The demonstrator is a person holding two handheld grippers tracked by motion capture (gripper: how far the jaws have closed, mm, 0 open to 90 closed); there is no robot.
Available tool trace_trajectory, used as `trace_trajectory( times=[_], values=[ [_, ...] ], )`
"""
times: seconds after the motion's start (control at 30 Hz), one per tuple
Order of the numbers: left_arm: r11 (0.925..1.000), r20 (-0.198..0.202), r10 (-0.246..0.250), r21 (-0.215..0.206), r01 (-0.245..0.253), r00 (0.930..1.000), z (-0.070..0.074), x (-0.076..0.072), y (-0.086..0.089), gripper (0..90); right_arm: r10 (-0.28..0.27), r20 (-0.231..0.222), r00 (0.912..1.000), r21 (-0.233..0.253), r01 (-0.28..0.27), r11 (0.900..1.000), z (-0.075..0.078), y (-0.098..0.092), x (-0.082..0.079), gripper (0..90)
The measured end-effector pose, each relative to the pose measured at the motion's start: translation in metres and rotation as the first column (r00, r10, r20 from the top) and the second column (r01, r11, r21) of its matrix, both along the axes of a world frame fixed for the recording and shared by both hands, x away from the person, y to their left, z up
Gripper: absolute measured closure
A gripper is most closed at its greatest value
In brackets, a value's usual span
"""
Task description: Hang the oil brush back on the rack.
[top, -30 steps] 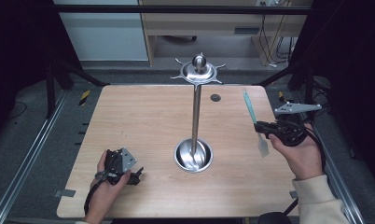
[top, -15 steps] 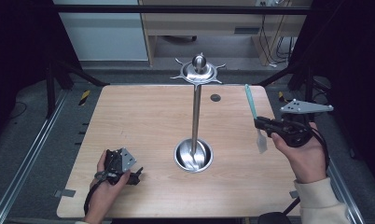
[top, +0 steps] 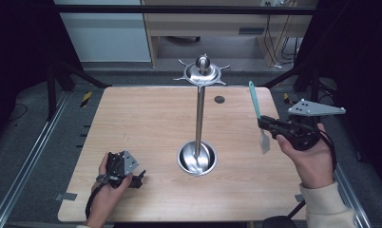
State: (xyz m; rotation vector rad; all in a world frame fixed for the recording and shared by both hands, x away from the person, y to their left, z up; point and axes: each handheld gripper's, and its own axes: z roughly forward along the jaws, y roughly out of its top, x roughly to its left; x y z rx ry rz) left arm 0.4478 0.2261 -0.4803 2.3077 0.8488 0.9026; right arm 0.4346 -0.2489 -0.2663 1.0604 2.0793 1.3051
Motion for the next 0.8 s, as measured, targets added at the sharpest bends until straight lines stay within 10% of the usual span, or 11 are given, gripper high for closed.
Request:
trace_trajectory(
  times=[0.8],
  values=[
    [1.0000,0.001,0.001,-0.001,-0.001,1.0000,0.000,0.000,0.000,2.7,0.052,0.098,0.9939,0.064,-0.058,0.996,0.011,0.013,-0.018,82.2]
  ],
)
